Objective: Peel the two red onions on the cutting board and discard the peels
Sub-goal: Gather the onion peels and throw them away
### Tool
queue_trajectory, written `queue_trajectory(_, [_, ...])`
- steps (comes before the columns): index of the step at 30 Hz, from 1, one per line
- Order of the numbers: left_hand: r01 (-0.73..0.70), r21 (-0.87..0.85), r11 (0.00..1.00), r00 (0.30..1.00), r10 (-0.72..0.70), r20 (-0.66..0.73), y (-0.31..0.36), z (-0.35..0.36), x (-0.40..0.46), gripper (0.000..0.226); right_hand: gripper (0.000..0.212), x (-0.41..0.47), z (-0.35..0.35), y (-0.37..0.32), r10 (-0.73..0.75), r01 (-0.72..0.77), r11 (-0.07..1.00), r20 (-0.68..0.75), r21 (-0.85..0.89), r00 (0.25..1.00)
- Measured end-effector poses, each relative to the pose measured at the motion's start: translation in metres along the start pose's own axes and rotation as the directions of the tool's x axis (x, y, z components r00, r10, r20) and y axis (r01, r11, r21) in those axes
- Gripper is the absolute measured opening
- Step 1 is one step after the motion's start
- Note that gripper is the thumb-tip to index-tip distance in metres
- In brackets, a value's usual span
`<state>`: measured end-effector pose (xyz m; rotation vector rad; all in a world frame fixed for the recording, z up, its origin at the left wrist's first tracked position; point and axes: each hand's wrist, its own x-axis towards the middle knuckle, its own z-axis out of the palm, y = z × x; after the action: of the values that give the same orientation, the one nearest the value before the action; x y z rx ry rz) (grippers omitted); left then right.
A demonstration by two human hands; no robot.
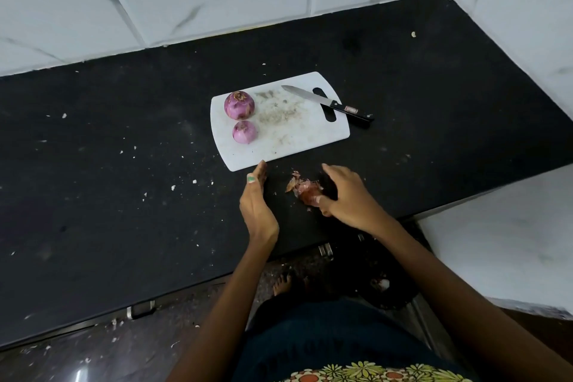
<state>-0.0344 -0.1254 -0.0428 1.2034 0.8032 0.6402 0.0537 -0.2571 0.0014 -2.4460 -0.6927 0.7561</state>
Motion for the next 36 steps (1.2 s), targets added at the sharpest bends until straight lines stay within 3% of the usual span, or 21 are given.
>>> queue_trajectory(3, [0.015,0.035,0.999,0.996,-0.018,0.087,0.000,0.005,-0.001,0.051,0.085,-0.003,0.010,-0.014,0.004,0.021,0.986,0.150,-0.163,0.989])
queue_trajectory(6, [0.036,0.063,0.997,0.991,-0.044,0.128,0.001,0.009,-0.002,0.050,0.093,-0.002,0.022,-0.032,0.008,0.045,0.958,0.182,-0.285,0.983])
queue_trajectory(13, [0.085,0.064,0.994,0.993,-0.090,0.082,0.001,0.009,0.001,0.058,0.054,-0.003,0.050,-0.062,-0.096,0.147,0.828,0.123,-0.541,0.988])
queue_trajectory(18, [0.099,0.061,0.993,0.992,-0.103,0.068,0.008,0.008,0.000,0.050,0.034,-0.005,0.050,-0.049,-0.281,0.242,0.773,0.025,-0.586,0.959])
queue_trajectory(22, [0.118,0.050,0.992,0.990,-0.121,0.071,0.013,0.009,0.001,0.051,0.016,0.001,0.039,-0.036,-0.415,0.342,0.788,-0.031,-0.512,0.909])
queue_trajectory(26, [0.175,0.015,0.984,0.983,-0.176,0.058,0.019,0.010,0.001,0.053,0.019,0.016,0.036,-0.034,-0.366,0.286,0.863,-0.127,-0.417,0.922])
queue_trajectory(28, [0.214,-0.019,0.977,0.975,-0.212,0.072,0.020,0.010,0.002,0.053,0.021,0.023,0.031,-0.035,-0.227,0.183,0.962,-0.223,-0.204,0.948])
queue_trajectory(29, [0.241,-0.035,0.970,0.968,-0.238,0.079,0.021,0.011,0.002,0.052,0.019,0.025,0.025,-0.036,-0.115,0.114,0.993,-0.275,-0.017,0.954])
queue_trajectory(31, [0.310,-0.059,0.949,0.948,-0.304,0.092,0.023,0.014,0.003,0.049,0.015,0.026,0.016,-0.041,0.058,0.036,0.940,-0.262,0.340,0.963])
queue_trajectory(33, [0.397,-0.091,0.913,0.914,-0.385,0.129,0.023,0.017,0.006,0.045,0.013,0.022,0.011,-0.047,0.045,0.064,0.869,-0.207,0.490,0.977])
queue_trajectory(36, [0.600,-0.258,0.757,0.799,-0.550,0.243,0.024,0.025,0.009,0.046,0.014,0.014,0.013,-0.060,-0.062,0.176,0.846,-0.234,0.504,0.970])
